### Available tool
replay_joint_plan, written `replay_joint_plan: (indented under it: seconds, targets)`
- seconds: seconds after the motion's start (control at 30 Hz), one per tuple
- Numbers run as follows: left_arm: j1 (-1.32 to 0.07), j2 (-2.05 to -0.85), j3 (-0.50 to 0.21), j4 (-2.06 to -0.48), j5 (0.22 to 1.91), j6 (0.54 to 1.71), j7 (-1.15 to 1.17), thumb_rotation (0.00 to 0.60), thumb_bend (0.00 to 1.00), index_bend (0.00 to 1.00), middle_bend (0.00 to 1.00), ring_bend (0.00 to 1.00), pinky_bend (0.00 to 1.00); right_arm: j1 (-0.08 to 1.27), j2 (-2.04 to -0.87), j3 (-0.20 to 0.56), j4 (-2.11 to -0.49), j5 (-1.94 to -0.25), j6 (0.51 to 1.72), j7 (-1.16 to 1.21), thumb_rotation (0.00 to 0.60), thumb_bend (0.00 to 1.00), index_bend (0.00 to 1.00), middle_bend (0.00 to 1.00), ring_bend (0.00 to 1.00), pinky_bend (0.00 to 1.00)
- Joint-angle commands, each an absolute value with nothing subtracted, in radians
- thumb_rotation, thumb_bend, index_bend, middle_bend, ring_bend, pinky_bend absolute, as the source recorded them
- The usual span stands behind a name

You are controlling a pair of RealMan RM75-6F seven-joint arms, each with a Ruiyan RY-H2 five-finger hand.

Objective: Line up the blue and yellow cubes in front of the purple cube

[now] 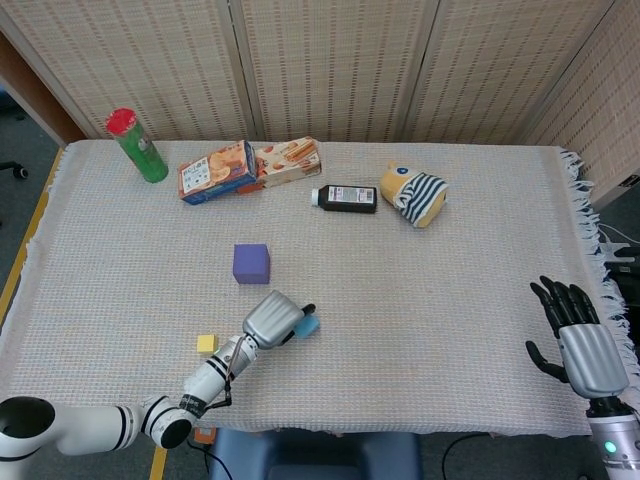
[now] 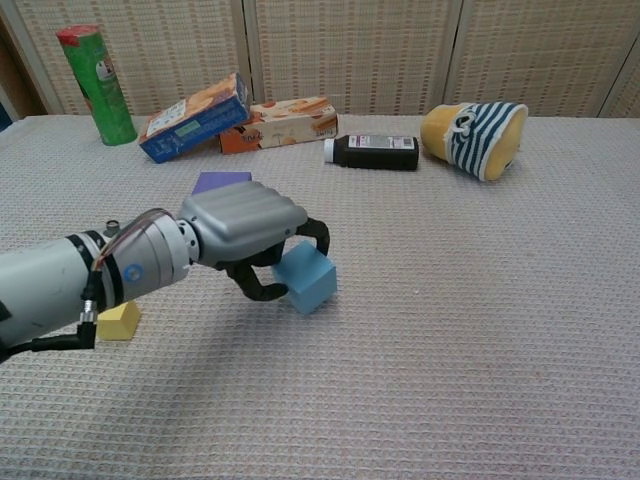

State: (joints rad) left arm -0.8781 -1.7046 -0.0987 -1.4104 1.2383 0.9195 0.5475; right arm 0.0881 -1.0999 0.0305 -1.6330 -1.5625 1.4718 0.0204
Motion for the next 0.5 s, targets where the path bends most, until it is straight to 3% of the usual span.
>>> replay_joint_plan:
  seconds: [0.03, 0.23, 0.5]
  targets:
    - [-0.848, -1.661, -0.097, -1.431, 1.234, 0.945, 0.510, 0.600, 0.35, 0.56, 1.00, 1.00, 1.00, 0.090, -1.101, 0.030, -1.633, -1.561, 1.467, 0.018, 0.600, 0.10, 0.00, 0.00, 0.00, 0.00]
    - [-0.793, -1.567, -0.096, -1.451, 1.156, 0.957, 0.486, 0.600, 0.35, 0.56, 1.00, 1.00, 1.00, 0.091, -1.104, 0.029, -1.635, -1.561, 1.464, 0.009, 0.600, 0.10, 0.00, 0.00, 0.00, 0.00]
    - [-0.776, -1.539, -0.106, -1.432, 1.077, 0.920, 0.457, 0.600, 0.35, 0.56, 1.00, 1.00, 1.00, 0.096, -1.114, 0.034, -1.636, -1.552, 1.457, -0.010, 0.600, 0.10, 0.00, 0.00, 0.00, 0.00]
